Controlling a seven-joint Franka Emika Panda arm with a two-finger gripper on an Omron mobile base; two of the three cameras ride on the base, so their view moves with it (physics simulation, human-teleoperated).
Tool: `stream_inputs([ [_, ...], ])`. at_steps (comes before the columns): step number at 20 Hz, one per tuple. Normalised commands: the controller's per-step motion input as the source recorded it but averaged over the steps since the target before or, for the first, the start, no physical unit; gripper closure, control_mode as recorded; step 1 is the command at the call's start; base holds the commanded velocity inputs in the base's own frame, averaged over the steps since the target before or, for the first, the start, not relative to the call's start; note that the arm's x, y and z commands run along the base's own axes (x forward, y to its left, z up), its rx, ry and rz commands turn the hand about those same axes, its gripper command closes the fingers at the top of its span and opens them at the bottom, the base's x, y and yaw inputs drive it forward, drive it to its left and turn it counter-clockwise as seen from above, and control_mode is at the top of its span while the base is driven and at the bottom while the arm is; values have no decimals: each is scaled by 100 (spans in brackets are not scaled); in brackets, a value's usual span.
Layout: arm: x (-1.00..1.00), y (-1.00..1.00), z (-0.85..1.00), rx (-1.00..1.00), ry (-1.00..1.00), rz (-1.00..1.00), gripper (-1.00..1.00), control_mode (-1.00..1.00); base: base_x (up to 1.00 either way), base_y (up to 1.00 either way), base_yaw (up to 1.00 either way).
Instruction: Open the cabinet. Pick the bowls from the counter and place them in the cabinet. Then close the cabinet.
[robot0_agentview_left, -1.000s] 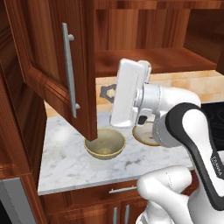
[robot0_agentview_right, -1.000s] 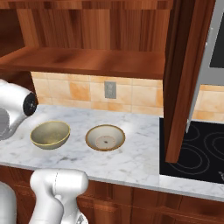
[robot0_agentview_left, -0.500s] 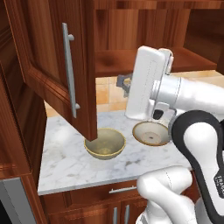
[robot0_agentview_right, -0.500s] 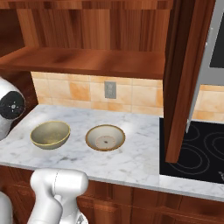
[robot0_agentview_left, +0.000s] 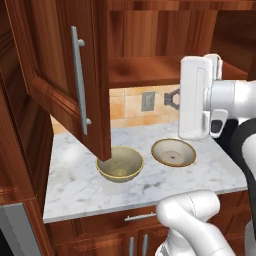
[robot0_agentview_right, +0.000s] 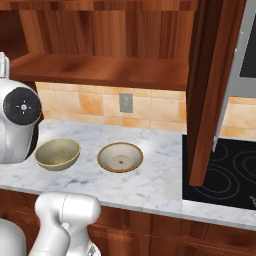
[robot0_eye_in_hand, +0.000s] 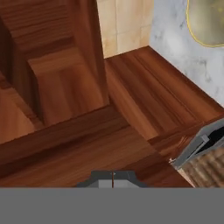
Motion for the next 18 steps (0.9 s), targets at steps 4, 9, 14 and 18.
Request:
stream_inputs([
  [4, -1, -36, -39, -12, 32, 0, 100, -100, 0, 0, 0],
  [9, 0, -20, -64, -23, 25, 3, 100, -100, 0, 0, 0],
  [14, 0, 0, -41, -26, 6, 6, 100, -100, 0, 0, 0],
  [18, 0, 0, -33, -27, -3, 16, 100, -100, 0, 0, 0],
])
